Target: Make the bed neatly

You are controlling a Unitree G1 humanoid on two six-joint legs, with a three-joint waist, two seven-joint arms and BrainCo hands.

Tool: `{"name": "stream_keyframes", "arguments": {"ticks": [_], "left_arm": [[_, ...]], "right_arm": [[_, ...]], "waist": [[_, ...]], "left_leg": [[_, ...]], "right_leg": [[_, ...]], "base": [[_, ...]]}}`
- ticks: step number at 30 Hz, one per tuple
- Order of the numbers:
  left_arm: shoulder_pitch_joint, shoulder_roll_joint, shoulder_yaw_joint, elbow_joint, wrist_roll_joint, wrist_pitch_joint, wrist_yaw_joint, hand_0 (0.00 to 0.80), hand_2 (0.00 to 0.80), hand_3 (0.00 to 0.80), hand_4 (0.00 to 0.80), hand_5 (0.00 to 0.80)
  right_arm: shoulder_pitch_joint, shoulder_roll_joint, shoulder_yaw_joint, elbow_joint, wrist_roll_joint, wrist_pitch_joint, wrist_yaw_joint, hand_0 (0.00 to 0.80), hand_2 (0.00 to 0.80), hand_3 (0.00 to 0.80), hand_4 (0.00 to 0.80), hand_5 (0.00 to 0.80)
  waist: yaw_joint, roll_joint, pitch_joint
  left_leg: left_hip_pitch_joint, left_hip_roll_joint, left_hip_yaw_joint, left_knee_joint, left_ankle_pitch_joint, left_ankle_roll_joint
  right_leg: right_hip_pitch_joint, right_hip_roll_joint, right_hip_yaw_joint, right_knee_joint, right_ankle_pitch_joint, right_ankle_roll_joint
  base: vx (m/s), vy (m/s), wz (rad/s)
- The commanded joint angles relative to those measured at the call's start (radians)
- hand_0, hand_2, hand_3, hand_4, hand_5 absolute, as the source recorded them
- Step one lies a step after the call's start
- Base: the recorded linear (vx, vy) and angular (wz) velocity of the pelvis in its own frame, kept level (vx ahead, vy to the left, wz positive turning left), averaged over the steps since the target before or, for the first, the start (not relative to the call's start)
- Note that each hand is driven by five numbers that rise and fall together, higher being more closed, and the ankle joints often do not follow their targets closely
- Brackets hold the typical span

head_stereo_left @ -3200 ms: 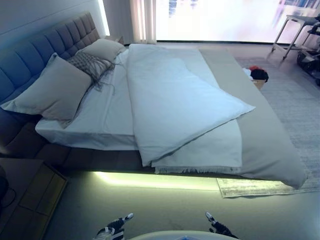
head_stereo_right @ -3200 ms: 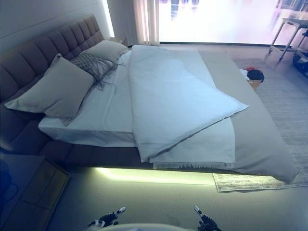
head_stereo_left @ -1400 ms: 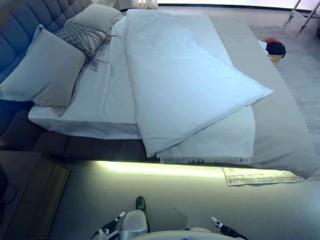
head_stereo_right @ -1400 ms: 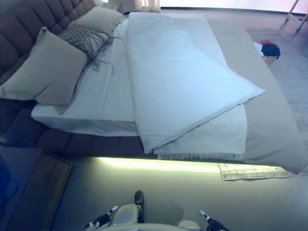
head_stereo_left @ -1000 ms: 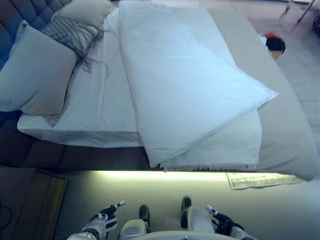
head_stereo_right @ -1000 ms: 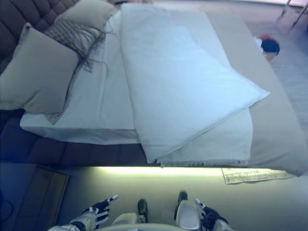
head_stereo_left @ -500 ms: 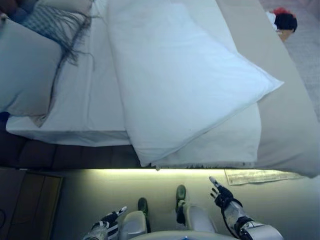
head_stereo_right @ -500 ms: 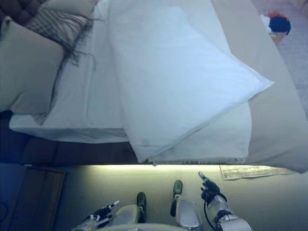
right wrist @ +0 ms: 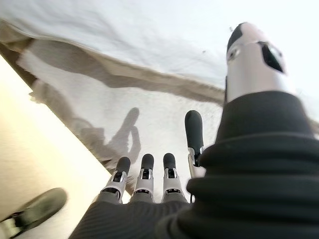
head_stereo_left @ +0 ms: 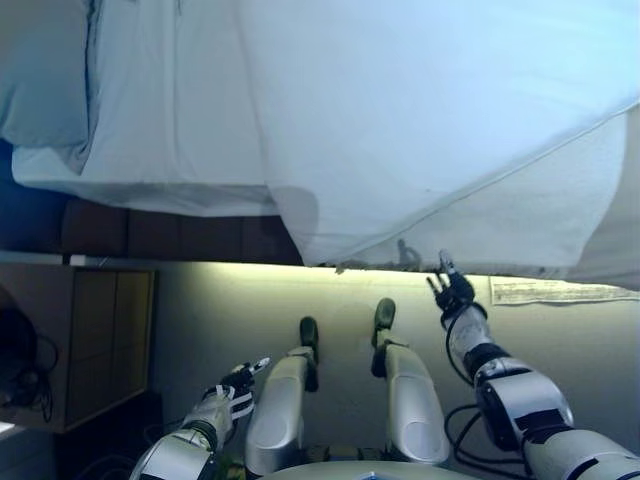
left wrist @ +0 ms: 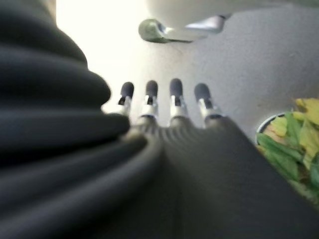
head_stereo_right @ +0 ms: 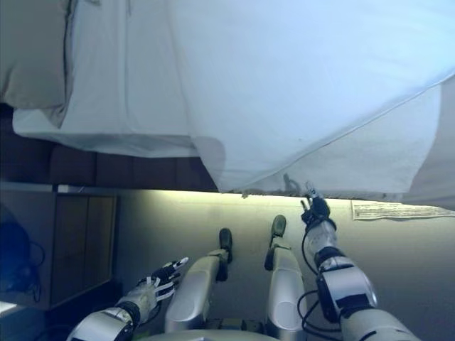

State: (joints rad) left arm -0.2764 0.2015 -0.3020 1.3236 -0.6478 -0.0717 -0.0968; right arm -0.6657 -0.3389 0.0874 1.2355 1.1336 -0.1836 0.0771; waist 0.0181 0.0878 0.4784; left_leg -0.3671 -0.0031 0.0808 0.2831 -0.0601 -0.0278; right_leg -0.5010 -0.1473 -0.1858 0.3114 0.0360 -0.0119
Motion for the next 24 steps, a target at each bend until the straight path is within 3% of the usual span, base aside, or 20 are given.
{"name": "stream_keyframes", "arguments": {"ticks": [1, 4, 5, 10, 16, 24], "left_arm": [[0.022, -0.005, -0.031, -0.005, -0.049, -0.035, -0.027, 0.000, 0.000, 0.000, 0.000, 0.000], [0.010, 0.003, -0.032, -0.051, -0.127, -0.074, -0.027, 0.000, 0.000, 0.000, 0.000, 0.000], [0.006, 0.007, -0.029, -0.071, -0.149, -0.095, -0.023, 0.000, 0.000, 0.000, 0.000, 0.000], [0.009, 0.017, -0.016, -0.209, -0.281, -0.207, 0.021, 0.000, 0.000, 0.000, 0.000, 0.000], [0.081, 0.045, 0.034, -0.371, -0.395, -0.265, 0.015, 0.000, 0.000, 0.000, 0.000, 0.000], [0.146, 0.075, 0.036, -0.488, -0.454, -0.344, -0.067, 0.000, 0.000, 0.000, 0.000, 0.000]], "right_arm": [[-0.036, -0.051, -0.005, -0.057, 0.037, 0.041, 0.004, 0.000, 0.000, 0.000, 0.000, 0.000], [-0.090, -0.092, 0.006, -0.078, 0.027, 0.047, -0.016, 0.000, 0.000, 0.000, 0.000, 0.000], [-0.109, -0.105, 0.009, -0.083, 0.023, 0.051, -0.020, 0.000, 0.000, 0.000, 0.000, 0.000], [-0.185, -0.168, 0.016, -0.103, -0.021, 0.065, -0.043, 0.000, 0.000, 0.000, 0.000, 0.000], [-0.261, -0.264, 0.040, -0.118, -0.056, 0.111, -0.055, 0.000, 0.000, 0.000, 0.000, 0.000], [-0.304, -0.334, 0.095, -0.188, -0.072, 0.156, -0.044, 0.000, 0.000, 0.000, 0.000, 0.000]], "waist": [[0.012, -0.015, 0.011], [0.018, -0.008, 0.032], [0.023, -0.003, 0.036], [0.046, 0.016, 0.041], [0.089, 0.031, 0.042], [0.115, 0.030, 0.042]], "left_leg": [[-0.147, -0.016, -0.004, 0.160, -0.006, 0.024], [-0.211, -0.014, -0.001, 0.223, -0.019, 0.034], [-0.222, -0.010, -0.010, 0.253, -0.055, 0.032], [-0.299, -0.010, -0.024, 0.312, -0.063, 0.044], [-0.373, -0.014, -0.040, 0.316, -0.047, 0.050], [-0.446, -0.010, -0.061, 0.290, -0.013, 0.051]], "right_leg": [[-0.020, -0.046, 0.000, 0.075, -0.033, 0.032], [-0.080, -0.044, 0.009, 0.141, -0.050, 0.025], [-0.094, -0.040, 0.022, 0.178, -0.085, 0.033], [-0.175, -0.045, 0.035, 0.263, -0.106, 0.029], [-0.253, -0.045, 0.035, 0.284, -0.104, 0.029], [-0.329, -0.029, 0.040, 0.307, -0.108, 0.020]], "base": [[-0.063, 0.015, 0.01], [-0.039, 0.007, -0.02], [0.039, -0.004, -0.01], [0.011, -0.003, -0.03], [0.033, -0.051, 0.05], [0.063, -0.018, 0.14]]}}
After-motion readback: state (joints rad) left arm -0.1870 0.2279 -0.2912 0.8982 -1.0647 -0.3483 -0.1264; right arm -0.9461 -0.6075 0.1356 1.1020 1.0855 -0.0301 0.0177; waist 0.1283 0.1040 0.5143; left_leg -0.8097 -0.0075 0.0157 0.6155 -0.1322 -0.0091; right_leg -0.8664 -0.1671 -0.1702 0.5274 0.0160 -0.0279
